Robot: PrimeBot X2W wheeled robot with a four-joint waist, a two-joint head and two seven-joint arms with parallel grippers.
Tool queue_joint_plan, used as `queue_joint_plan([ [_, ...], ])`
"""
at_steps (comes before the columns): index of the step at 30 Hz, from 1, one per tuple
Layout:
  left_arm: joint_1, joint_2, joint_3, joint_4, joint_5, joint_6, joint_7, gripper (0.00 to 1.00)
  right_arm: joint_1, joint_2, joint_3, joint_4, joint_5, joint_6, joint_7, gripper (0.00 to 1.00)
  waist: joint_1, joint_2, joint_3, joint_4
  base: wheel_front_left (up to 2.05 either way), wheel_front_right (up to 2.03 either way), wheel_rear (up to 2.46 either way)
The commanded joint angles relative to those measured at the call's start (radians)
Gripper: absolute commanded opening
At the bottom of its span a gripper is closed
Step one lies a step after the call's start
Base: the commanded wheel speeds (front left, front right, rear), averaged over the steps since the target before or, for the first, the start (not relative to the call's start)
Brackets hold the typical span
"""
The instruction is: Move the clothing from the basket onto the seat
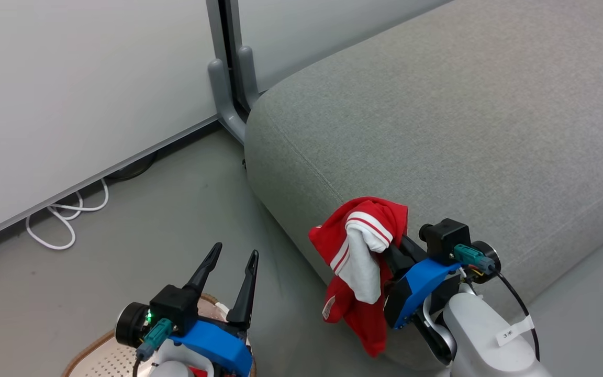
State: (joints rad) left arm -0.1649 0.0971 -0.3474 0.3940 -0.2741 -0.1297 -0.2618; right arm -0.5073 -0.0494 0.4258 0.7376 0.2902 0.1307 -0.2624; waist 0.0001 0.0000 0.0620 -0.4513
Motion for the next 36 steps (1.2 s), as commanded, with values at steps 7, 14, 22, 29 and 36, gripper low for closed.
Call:
queue_joint_plan([
  [7,-0.016,0.008,0.001,-0.001,-0.005,-0.001,-0.005,1.0,0.0,-0.002,0.008,-0.011,0.004,0.0,-0.004,0.0,-0.0001,0.0,0.009,-0.054,0.0,0.0,0.0],
  [14,-0.021,0.005,-0.003,-0.001,-0.002,-0.001,-0.005,1.0,0.002,-0.002,-0.002,-0.013,0.012,0.0,-0.004,0.0,-0.0001,0.0,0.012,-0.066,0.0,0.0,0.0],
  [22,-0.027,0.014,-0.014,-0.007,-0.003,-0.001,-0.005,1.0,-0.001,-0.002,-0.02,-0.018,0.011,0.0,-0.004,0.0,-0.0001,0.0,0.024,-0.044,0.0,0.0,0.0],
  [29,-0.042,0.028,0.001,-0.031,0.014,-0.001,-0.005,1.0,-0.085,-0.002,-0.098,-0.048,0.097,0.0,-0.004,0.0,-0.0001,0.0,0.084,-0.03,0.0,0.0,0.0],
  [36,-0.112,0.071,-0.012,-0.082,0.036,-0.001,-0.005,1.0,-0.295,-0.018,-0.266,-0.035,0.067,0.0,0.001,0.0,-0.0001,0.0,0.242,0.001,0.0,0.0,0.0],
])
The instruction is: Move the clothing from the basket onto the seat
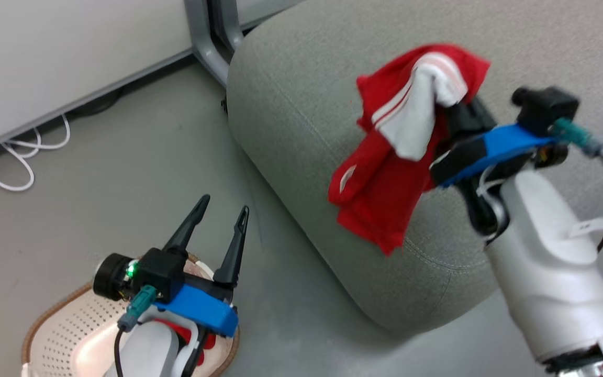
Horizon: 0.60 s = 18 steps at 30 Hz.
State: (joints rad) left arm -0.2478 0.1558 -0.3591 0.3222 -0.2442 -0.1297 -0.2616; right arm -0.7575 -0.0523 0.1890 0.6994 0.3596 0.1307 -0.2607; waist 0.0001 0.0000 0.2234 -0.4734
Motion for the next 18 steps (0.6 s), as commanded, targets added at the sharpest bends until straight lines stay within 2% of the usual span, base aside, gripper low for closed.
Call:
queue_joint_plan([
  [1,-0.046,0.02,-0.004,-0.02,0.008,-0.001,-0.005,1.0,-0.079,-0.03,-0.064,0.007,-0.006,0.0,0.0,0.0,-0.0001,0.0,0.107,0.031,0.0,0.0,0.0],
  [10,-0.156,0.08,0.003,-0.113,0.042,0.006,-0.005,1.0,-0.324,-0.188,-0.329,0.028,-0.045,0.0,0.008,0.0,-0.0001,0.0,0.327,0.093,0.0,0.0,0.0],
  [18,-0.194,0.122,0.019,-0.206,0.066,0.021,0.001,1.0,-0.406,-0.242,-0.455,0.06,-0.087,0.0,0.002,0.0,-0.0001,0.0,0.478,0.127,0.0,0.0,0.0],
])
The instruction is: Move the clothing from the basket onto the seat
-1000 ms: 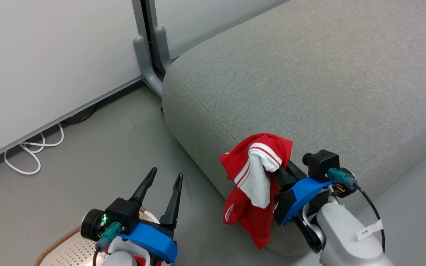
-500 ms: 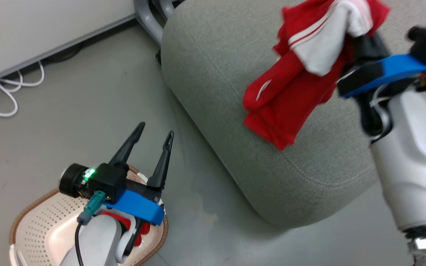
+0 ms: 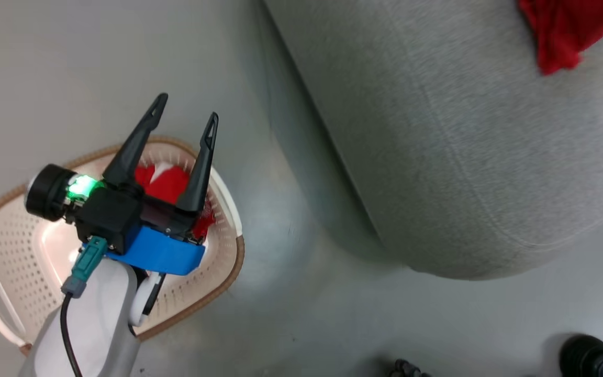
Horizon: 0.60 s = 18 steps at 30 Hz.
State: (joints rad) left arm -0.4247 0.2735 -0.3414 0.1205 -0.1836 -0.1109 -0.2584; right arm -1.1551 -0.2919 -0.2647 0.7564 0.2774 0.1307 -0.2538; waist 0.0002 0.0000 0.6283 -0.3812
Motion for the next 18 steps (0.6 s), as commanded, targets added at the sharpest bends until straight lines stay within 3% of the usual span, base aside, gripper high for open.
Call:
queue_joint_plan([
  [1,-0.022,0.008,0.0,-0.015,0.008,0.003,-0.001,1.0,-0.009,-0.004,-0.01,0.013,-0.013,0.0,-0.005,0.0,-0.0002,0.0,0.091,0.04,0.0,0.0,0.0],
  [9,-0.055,0.029,0.007,-0.071,0.012,0.008,0.004,1.0,0.017,0.018,-0.056,0.115,-0.04,0.0,-0.012,0.0,-0.0002,0.0,0.184,0.067,0.0,0.0,0.0],
  [18,-0.07,0.013,-0.003,-0.062,0.0,0.009,-0.004,1.0,0.034,0.021,-0.084,0.148,-0.07,0.0,-0.012,0.0,-0.0002,0.0,0.182,0.086,0.0,0.0,0.0],
])
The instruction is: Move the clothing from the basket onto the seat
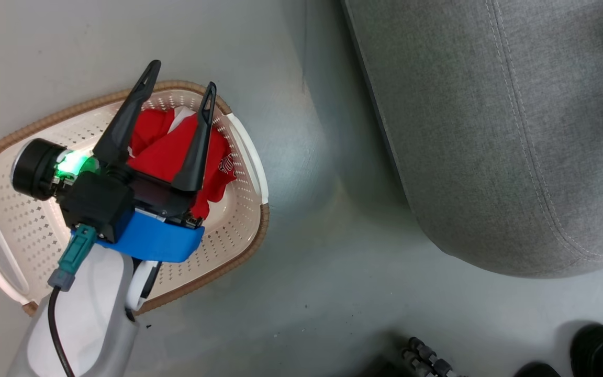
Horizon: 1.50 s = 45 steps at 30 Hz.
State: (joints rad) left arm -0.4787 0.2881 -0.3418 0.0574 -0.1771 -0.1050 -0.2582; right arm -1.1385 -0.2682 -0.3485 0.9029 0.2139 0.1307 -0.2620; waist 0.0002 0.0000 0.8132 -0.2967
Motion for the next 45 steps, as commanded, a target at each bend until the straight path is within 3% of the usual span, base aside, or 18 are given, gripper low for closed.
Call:
queue_joint_plan([
  [1,-0.016,-0.005,-0.003,0.003,-0.01,0.002,-0.005,1.0,0.021,-0.003,0.001,0.004,-0.009,0.0,-0.004,0.0,-0.0002,0.0,-0.007,0.003,0.0,0.0,0.0],
  [4,-0.02,-0.013,-0.007,0.011,-0.015,0.0,-0.007,1.0,0.024,-0.005,-0.001,0.006,-0.017,0.0,-0.004,0.0,-0.0002,0.0,-0.018,0.007,0.0,0.0,0.0],
  [5,-0.021,-0.016,-0.008,0.014,-0.015,-0.001,-0.007,1.0,0.027,-0.004,-0.002,0.006,-0.021,0.0,-0.004,0.08,-0.0002,0.0,-0.023,0.008,0.0,0.0,0.0],
  [6,-0.021,-0.019,-0.01,0.019,-0.015,-0.001,-0.007,1.0,0.031,-0.005,-0.002,0.008,-0.023,0.0,-0.004,0.41,-0.0002,0.0,-0.028,0.01,0.0,0.0,0.0],
  [7,-0.02,-0.022,-0.01,0.023,-0.018,-0.001,-0.008,1.0,0.035,-0.005,-0.001,0.01,-0.023,0.0,-0.004,1.0,-0.0002,0.0,-0.034,0.012,0.0,0.0,0.0],
  [18,0.019,-0.079,0.004,0.057,-0.042,-0.01,-0.008,1.0,0.117,-0.002,0.051,-0.006,-0.035,0.0,-0.004,1.0,-0.0002,0.0,-0.142,0.032,0.0,0.0,0.0],
  [34,0.219,-0.165,0.1,0.152,-0.067,-0.022,-0.008,1.0,0.451,0.053,0.149,-0.11,-0.065,0.0,-0.004,1.0,-0.0002,0.0,-0.507,0.085,0.0,0.0,0.0],
  [45,0.363,-0.204,0.206,0.22,-0.074,-0.026,-0.008,1.0,0.682,0.12,0.228,-0.268,-0.118,0.0,0.002,1.0,-0.0002,0.0,-0.686,0.149,0.0,0.0,0.0],
])
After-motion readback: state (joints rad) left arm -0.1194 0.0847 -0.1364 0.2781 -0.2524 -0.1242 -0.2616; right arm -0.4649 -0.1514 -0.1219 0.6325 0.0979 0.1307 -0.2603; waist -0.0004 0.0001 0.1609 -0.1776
